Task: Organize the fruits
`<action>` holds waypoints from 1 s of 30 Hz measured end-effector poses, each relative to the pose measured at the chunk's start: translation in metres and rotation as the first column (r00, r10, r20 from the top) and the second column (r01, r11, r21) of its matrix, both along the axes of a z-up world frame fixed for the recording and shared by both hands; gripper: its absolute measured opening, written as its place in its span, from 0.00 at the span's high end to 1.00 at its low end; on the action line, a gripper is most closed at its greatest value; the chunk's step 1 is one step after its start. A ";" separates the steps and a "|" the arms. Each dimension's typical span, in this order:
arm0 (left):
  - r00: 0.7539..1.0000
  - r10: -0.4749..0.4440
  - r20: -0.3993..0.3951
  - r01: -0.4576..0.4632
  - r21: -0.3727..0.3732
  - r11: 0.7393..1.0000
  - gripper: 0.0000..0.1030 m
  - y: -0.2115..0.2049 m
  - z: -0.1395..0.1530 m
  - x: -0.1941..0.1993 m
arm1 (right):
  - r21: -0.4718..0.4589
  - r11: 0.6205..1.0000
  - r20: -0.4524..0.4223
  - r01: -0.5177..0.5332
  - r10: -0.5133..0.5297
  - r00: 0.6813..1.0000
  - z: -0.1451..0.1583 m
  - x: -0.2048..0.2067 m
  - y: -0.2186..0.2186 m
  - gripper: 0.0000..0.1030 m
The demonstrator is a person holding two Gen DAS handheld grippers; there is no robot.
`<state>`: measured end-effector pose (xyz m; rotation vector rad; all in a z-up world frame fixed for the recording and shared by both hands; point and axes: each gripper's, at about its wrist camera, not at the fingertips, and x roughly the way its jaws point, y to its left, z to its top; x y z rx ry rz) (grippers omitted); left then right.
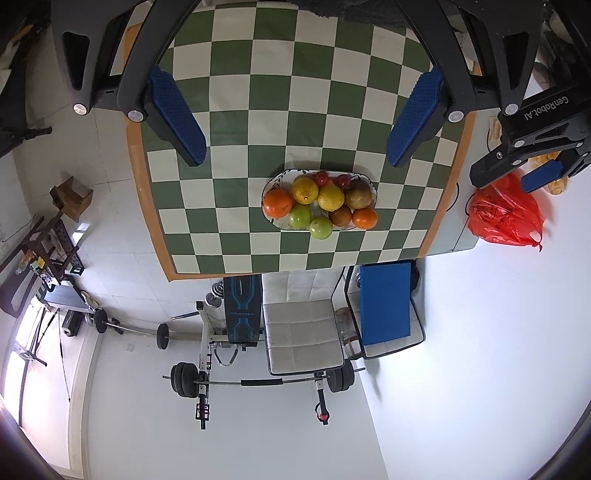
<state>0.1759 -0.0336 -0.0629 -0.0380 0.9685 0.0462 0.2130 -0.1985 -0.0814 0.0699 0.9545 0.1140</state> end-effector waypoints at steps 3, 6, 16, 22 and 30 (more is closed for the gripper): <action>1.000 0.007 -0.004 -0.007 0.003 1.000 0.04 0.001 -0.009 0.010 | -0.007 1.000 0.002 0.005 -0.005 1.000 -0.010 0.013 0.001 0.03; 1.000 0.012 -0.012 -0.012 0.006 1.000 0.03 0.002 -0.017 0.018 | -0.017 1.000 0.000 0.010 -0.010 1.000 -0.021 0.027 0.001 0.03; 1.000 0.013 -0.023 -0.012 0.023 1.000 0.02 0.001 -0.042 0.036 | -0.055 0.998 -0.009 0.005 -0.005 1.000 -0.060 0.056 0.004 0.03; 0.999 0.021 -0.039 -0.020 0.027 0.999 0.02 0.002 -0.052 0.042 | -0.048 0.999 -0.027 0.006 -0.008 1.000 -0.078 0.068 0.005 0.03; 0.999 0.023 -0.033 -0.022 0.033 0.999 0.00 0.005 -0.055 0.042 | -0.044 0.999 -0.026 0.007 -0.008 1.000 -0.081 0.071 0.007 0.03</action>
